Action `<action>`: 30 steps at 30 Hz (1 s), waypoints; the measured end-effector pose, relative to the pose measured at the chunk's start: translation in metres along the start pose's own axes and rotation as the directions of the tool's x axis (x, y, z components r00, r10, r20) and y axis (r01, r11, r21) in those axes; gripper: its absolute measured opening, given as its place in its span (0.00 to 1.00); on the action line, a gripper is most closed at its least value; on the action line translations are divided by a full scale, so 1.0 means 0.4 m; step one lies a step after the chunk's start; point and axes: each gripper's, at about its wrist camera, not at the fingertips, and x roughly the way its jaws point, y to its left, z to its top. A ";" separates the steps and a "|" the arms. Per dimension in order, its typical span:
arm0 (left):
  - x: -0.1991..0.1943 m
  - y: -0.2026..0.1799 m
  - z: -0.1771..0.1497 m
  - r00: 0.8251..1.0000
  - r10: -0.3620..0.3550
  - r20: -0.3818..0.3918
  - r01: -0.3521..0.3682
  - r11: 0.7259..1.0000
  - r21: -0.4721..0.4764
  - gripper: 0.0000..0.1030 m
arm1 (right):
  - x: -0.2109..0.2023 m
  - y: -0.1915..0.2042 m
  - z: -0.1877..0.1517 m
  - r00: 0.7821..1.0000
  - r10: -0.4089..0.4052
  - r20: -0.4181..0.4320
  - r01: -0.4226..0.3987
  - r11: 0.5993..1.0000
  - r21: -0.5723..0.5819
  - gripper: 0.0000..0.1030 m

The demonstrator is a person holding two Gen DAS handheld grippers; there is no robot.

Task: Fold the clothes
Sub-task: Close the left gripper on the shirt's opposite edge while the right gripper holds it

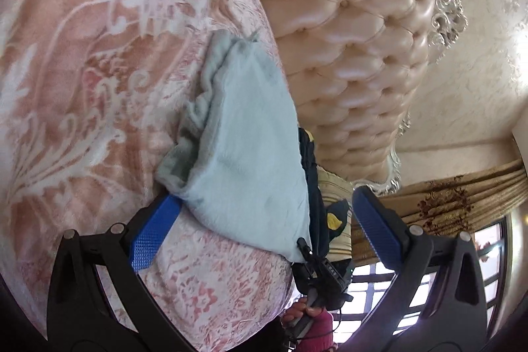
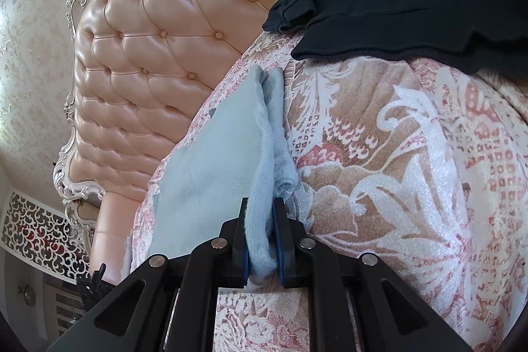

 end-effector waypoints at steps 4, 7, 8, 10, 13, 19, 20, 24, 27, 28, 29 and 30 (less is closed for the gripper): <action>-0.003 0.008 0.006 1.000 -0.008 0.013 0.009 1.000 -0.024 1.00 | 0.001 -0.001 -0.001 1.000 0.000 0.006 0.000 1.000 0.001 0.11; 0.005 0.015 0.029 0.999 -0.019 0.043 0.022 0.998 -0.051 1.00 | -0.001 0.000 -0.003 1.000 -0.003 0.005 0.003 1.000 -0.005 0.11; 0.010 0.013 0.037 0.998 -0.028 0.047 0.031 0.998 -0.058 1.00 | -0.002 0.000 -0.003 1.000 -0.002 0.004 0.002 1.000 -0.005 0.11; 0.020 0.005 0.044 0.998 -0.048 0.036 0.050 0.997 -0.065 1.00 | -0.003 -0.002 -0.003 1.000 0.000 0.003 0.000 1.000 -0.004 0.11; 0.022 -0.030 0.043 0.995 -0.102 0.020 0.103 0.994 -0.024 1.00 | -0.002 -0.001 -0.002 1.000 -0.002 0.003 0.002 1.000 -0.008 0.11; 0.037 -0.024 0.055 0.997 -0.078 0.000 0.078 0.997 -0.002 1.00 | -0.001 -0.002 -0.002 1.000 0.004 0.003 -0.004 1.000 -0.012 0.11; 0.043 -0.012 0.057 0.998 -0.062 -0.006 0.062 0.998 -0.013 1.00 | -0.001 -0.002 -0.002 1.000 0.004 0.003 -0.004 1.000 -0.012 0.11; 0.048 -0.050 0.068 0.998 -0.061 -0.011 0.061 0.997 0.047 1.00 | -0.001 -0.003 -0.002 1.000 0.007 0.002 -0.007 1.000 -0.015 0.11; 0.069 -0.049 0.075 0.998 0.058 -0.012 -0.056 0.995 0.084 0.99 | -0.001 -0.004 -0.002 1.000 0.008 0.003 -0.008 1.000 -0.014 0.11; 0.071 -0.049 0.079 0.999 0.046 -0.014 -0.044 0.996 0.083 0.99 | -0.001 -0.004 -0.002 1.000 0.008 0.003 -0.008 1.000 -0.012 0.11; 0.071 -0.051 0.083 1.000 0.020 -0.015 -0.018 0.997 0.081 0.99 | -0.001 -0.005 -0.002 1.000 0.009 0.003 -0.009 1.000 -0.012 0.11; 0.071 -0.053 0.088 1.000 -0.006 -0.016 0.008 0.997 0.079 0.99 | -0.001 -0.004 -0.002 1.000 0.009 0.003 -0.009 1.000 -0.014 0.12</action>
